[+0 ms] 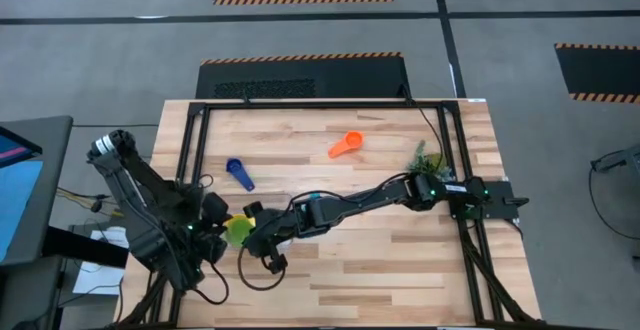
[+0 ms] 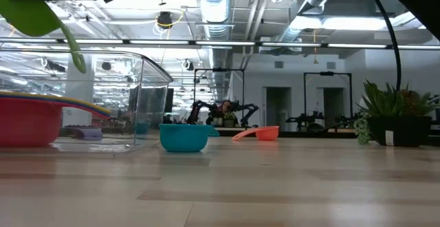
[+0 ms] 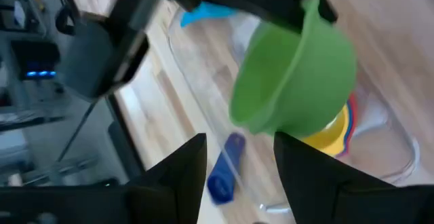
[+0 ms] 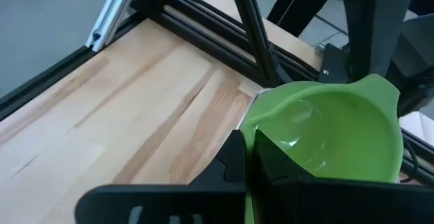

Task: Nest measuring cups in basket
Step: Stack the green measuring cup on the yellow measuring cup in the transparent bin

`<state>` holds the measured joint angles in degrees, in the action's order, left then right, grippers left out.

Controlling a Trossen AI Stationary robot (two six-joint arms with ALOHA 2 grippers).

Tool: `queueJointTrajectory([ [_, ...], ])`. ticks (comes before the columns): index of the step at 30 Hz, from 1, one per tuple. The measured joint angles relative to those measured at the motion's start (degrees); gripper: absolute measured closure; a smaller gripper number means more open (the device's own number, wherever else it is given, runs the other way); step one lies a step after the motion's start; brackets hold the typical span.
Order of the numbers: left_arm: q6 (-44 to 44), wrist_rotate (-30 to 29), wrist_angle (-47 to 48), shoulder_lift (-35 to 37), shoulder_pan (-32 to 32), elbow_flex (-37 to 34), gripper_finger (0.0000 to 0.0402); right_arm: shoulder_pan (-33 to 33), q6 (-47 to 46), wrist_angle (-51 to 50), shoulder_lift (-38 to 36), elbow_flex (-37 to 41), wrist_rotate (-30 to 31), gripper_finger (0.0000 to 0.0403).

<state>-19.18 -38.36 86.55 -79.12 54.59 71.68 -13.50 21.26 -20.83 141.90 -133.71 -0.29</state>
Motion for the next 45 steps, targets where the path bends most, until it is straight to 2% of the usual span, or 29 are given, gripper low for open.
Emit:
queueJointTrajectory([
  [6, 0.0, 0.0, -0.1, -0.9, 0.0, 0.0, 0.0246, 0.3, 0.0, -0.4, 0.0, 0.0, -0.5, 0.0396],
  [18, 1.2, 0.9, -0.2, -0.8, 0.0, 0.0, 0.0307, 2.1, -2.7, -0.7, 0.0, 0.0, -4.7, 0.0396],
  [26, 1.7, 0.0, -0.2, -0.8, 0.0, 0.0, 0.0311, 3.4, -3.9, -1.3, 0.0, 0.0, -7.4, 0.0396],
  [30, 3.0, -0.7, -0.3, -0.8, 0.0, 0.0, 0.0311, 4.0, -3.9, -1.2, 0.0, 0.0, -11.7, 0.0396],
  [39, 4.6, -1.6, -0.1, -0.8, 0.0, 0.0, 0.0312, 3.9, -3.8, -1.0, -0.1, -0.1, -12.9, 0.0396],
  [45, 4.7, 0.1, -1.2, -0.7, 0.0, 0.0, 0.0346, 3.9, -3.7, -1.0, -0.1, -0.1, -13.3, 0.0395],
])
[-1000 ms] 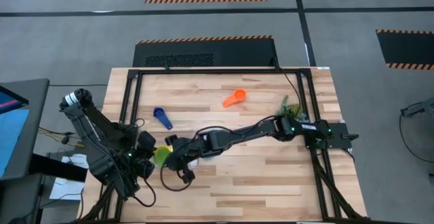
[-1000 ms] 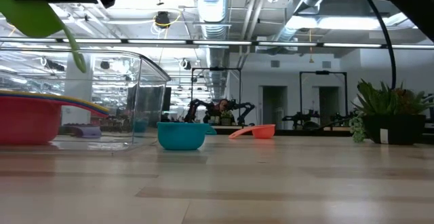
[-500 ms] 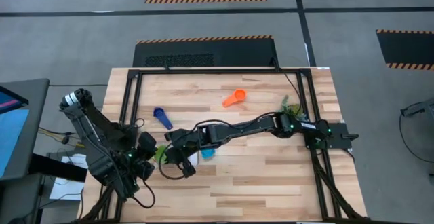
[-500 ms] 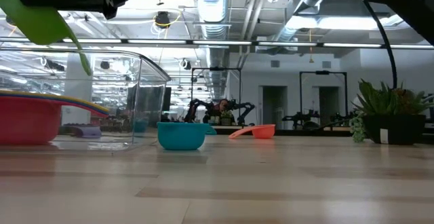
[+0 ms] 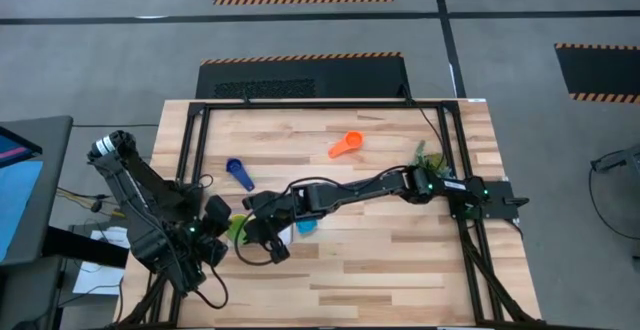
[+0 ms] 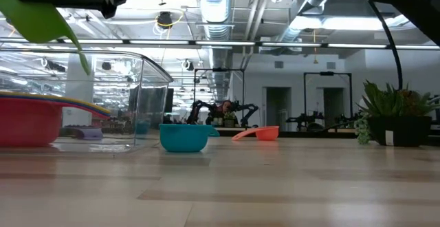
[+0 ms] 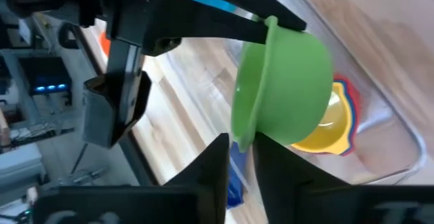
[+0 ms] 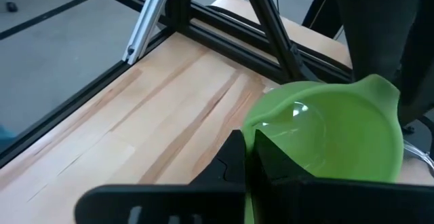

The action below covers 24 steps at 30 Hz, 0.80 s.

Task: Nest measuring cups in basket
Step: Stack the green measuring cup on the yellow measuring cup in the transparent bin

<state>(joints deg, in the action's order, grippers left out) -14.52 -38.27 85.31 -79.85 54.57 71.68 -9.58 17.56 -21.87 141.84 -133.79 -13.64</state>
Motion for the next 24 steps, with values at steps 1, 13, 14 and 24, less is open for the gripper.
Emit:
queueJointTrajectory([
  [1, 0.0, 0.5, -0.3, 0.0, 0.0, 0.0, 0.0356, 0.0, 0.0, 0.0, 0.0, 0.0, 0.0, 0.0395],
  [13, 0.1, 1.6, -2.0, 0.1, 0.0, 0.0, 0.0399, -0.1, -1.7, 0.9, 0.0, 0.0, -0.6, 0.0387],
  [14, -0.3, 1.7, -1.9, 0.1, 0.0, 0.0, 0.0399, -0.1, -1.7, 1.0, 0.0, 0.0, -0.6, 0.0381],
  [24, -3.4, 3.5, 0.2, 0.1, -0.1, 0.0, 0.0401, -0.2, -3.8, 1.8, 0.0, 0.0, 4.4, 0.0329],
])
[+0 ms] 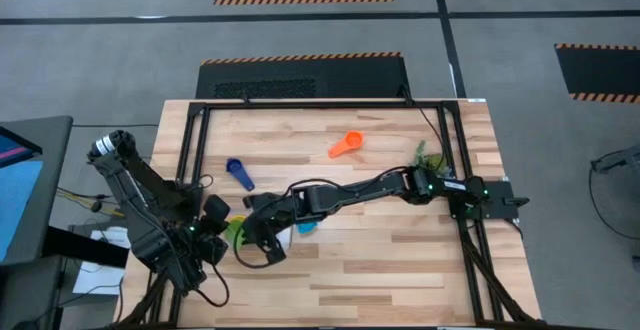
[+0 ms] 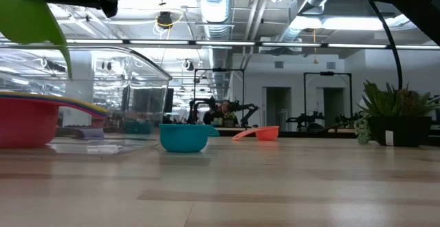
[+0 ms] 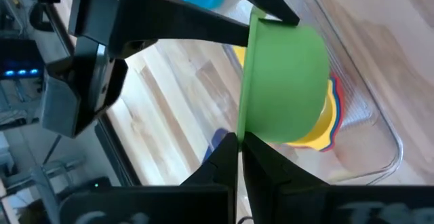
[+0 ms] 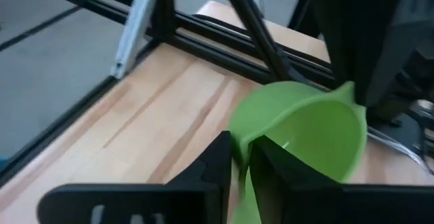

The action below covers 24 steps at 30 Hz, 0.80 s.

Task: Nest measuring cups in basket
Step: Stack the green measuring cup on the yellow measuring cup in the transparent bin

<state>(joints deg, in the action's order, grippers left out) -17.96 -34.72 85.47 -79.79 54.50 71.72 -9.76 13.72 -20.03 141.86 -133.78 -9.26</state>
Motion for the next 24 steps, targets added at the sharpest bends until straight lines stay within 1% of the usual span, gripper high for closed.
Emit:
queueJointTrajectory([
  [3, -0.5, 0.0, 0.8, 0.0, 0.0, 0.0, 0.0401, 0.1, -0.1, -0.2, 0.0, 0.0, 1.7, 0.0321],
  [9, -0.3, 0.2, 1.4, 0.0, 0.0, 0.0, 0.0401, 0.3, -0.2, -0.7, 0.0, -0.1, 2.3, 0.0309],
  [13, -0.4, 2.9, 2.6, -0.1, 0.0, 0.0, 0.0401, 0.6, -0.2, -0.7, -1.1, -0.1, 3.4, 0.0302],
  [18, -0.5, 2.4, 3.0, -0.1, 0.0, 0.0, 0.0401, 0.5, -0.2, -2.5, -3.8, -0.2, 7.1, 0.0294],
  [21, -0.5, 2.6, 3.2, -0.1, 0.0, 0.0, 0.0401, 0.8, -0.2, -4.4, -5.3, -0.2, 7.6, 0.0291],
  [24, -0.8, 1.4, 3.4, -0.1, 0.0, 0.0, 0.0401, 0.6, -0.3, -4.6, -5.8, -0.2, 7.4, 0.029],
])
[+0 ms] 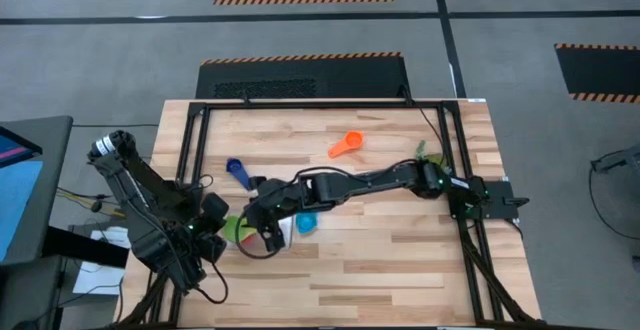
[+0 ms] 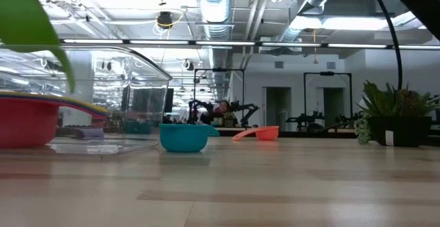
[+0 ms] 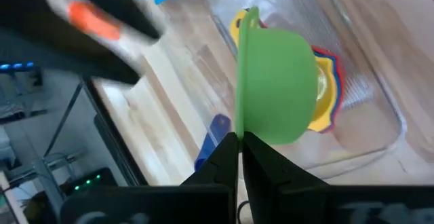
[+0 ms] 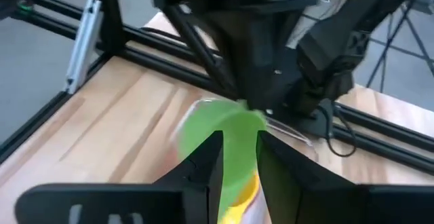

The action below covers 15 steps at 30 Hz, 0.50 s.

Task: Nest measuring cups in basket
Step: Stack the green measuring cup on the yellow measuring cup in the transparent bin

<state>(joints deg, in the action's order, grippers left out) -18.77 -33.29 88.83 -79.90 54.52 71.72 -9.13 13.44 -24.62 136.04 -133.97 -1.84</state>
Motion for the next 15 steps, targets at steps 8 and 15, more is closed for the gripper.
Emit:
queueJointTrajectory([
  [8, -2.1, -2.2, 0.2, 0.0, 0.0, 0.0, 0.0401, -1.8, -6.0, -3.6, -6.3, 0.1, -0.4, 0.0289],
  [15, -4.4, -5.9, 0.2, 0.0, 0.0, 0.0, 0.0401, -6.2, -17.9, -11.7, -17.1, 0.1, -0.8, 0.0289],
])
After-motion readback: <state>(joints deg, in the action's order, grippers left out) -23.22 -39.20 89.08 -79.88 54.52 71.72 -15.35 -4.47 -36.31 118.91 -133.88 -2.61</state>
